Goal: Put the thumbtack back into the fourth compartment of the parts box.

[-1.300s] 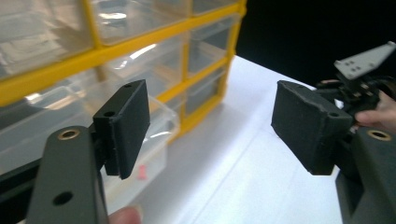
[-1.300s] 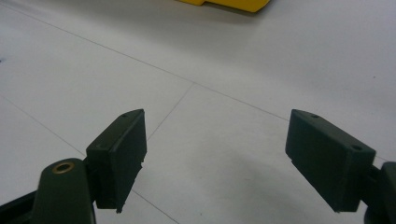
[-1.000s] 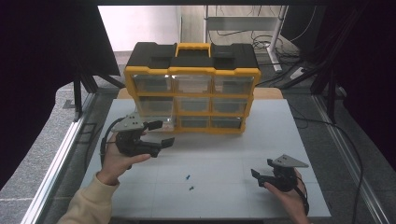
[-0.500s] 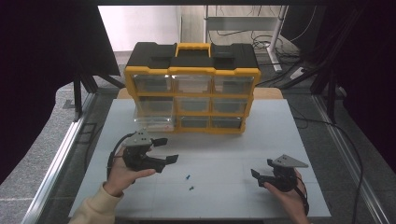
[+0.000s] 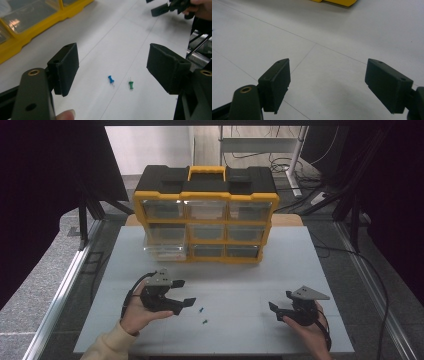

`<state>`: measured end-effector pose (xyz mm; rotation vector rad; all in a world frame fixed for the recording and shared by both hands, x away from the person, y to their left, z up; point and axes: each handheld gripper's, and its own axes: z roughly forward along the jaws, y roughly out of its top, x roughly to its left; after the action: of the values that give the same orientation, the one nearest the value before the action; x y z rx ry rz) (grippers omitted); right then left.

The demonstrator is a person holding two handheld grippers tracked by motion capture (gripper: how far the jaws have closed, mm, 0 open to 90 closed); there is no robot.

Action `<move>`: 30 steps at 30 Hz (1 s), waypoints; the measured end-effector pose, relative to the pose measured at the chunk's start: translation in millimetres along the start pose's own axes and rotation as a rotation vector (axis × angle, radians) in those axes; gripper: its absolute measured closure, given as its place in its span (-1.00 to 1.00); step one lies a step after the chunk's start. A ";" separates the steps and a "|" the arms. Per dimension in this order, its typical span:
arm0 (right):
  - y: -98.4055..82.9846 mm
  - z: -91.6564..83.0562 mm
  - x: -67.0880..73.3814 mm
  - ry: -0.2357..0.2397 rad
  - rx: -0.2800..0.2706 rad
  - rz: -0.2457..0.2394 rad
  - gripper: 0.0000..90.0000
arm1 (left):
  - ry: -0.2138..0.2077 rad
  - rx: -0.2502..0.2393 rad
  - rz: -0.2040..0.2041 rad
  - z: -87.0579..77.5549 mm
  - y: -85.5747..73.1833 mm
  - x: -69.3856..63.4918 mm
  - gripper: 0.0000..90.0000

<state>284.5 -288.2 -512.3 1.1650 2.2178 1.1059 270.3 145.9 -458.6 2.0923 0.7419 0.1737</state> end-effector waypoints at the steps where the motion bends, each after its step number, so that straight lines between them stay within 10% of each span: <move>1: -0.1 0.0 0.0 0.000 0.001 0.000 -0.54 | -0.001 0.007 0.003 1.5 -0.7 -0.6 -0.43; 30: -1.1 4.8 4.3 0.015 0.027 -0.025 -0.55 | -0.010 0.127 0.039 27.9 -14.6 -8.8 -0.42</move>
<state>284.6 -282.9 -516.0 1.1404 2.2589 1.0811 267.4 127.6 -485.5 2.2277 0.7226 0.1411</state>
